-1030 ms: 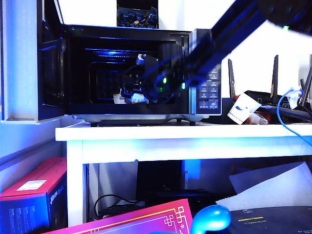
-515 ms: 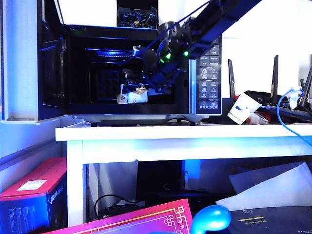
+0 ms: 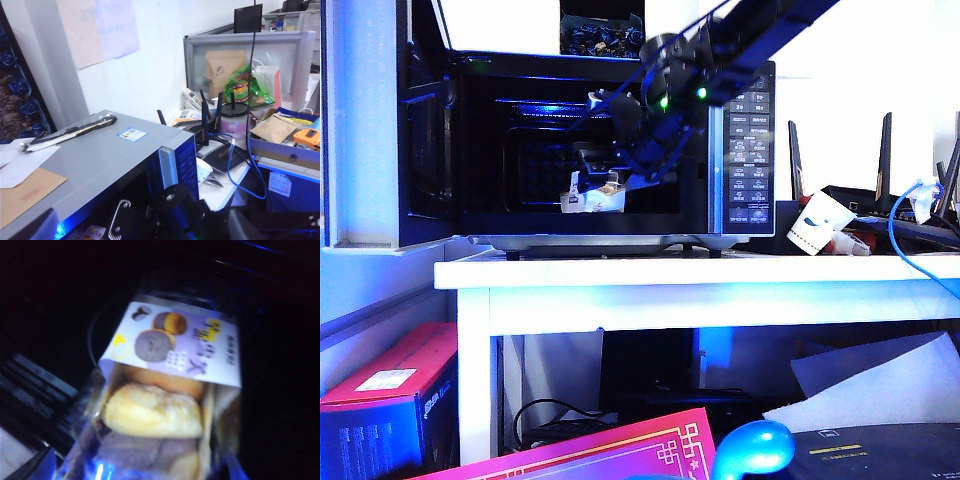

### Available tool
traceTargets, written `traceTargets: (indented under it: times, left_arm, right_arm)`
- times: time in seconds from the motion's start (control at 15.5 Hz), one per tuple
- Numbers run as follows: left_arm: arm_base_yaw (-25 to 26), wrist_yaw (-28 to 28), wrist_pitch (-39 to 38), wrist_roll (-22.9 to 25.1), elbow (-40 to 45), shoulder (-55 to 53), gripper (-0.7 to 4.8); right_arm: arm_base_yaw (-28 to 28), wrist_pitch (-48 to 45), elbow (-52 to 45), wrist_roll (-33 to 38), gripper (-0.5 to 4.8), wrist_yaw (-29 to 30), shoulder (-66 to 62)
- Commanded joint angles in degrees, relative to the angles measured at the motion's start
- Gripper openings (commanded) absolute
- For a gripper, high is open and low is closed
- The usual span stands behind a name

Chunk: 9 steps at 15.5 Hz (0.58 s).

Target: Open the microwave door, place the box of snacks from the top of the microwave inside, then close the microwave door.

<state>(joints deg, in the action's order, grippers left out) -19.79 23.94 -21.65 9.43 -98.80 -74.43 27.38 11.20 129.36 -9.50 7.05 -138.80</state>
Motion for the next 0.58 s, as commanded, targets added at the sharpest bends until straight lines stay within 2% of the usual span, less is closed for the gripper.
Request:
traceTargets:
  times: [0.06,0.19,0.32,0.58]
  left_arm:
    - [-0.1,-0.3,1.2,0.0,-0.3,0.2,4.79]
    - [-0.1,-1.0,1.2,0.0,-0.3,0.2,4.79]
    - [-0.1,-1.0,1.2,0.0,-0.3,0.2,4.79]
    - [-0.1,-1.0,1.3,0.0,-0.3,0.2,4.79]
  right_arm:
    - [-0.2,4.4,0.2,-2.3,4.79,-1.1,2.9]
    - [-0.2,5.2,0.2,-2.8,4.79,-0.9,3.8]
    - [-0.2,10.3,0.2,-2.7,4.79,-0.6,5.5]
    - [-0.2,21.9,0.2,-2.3,4.79,5.4,7.7]
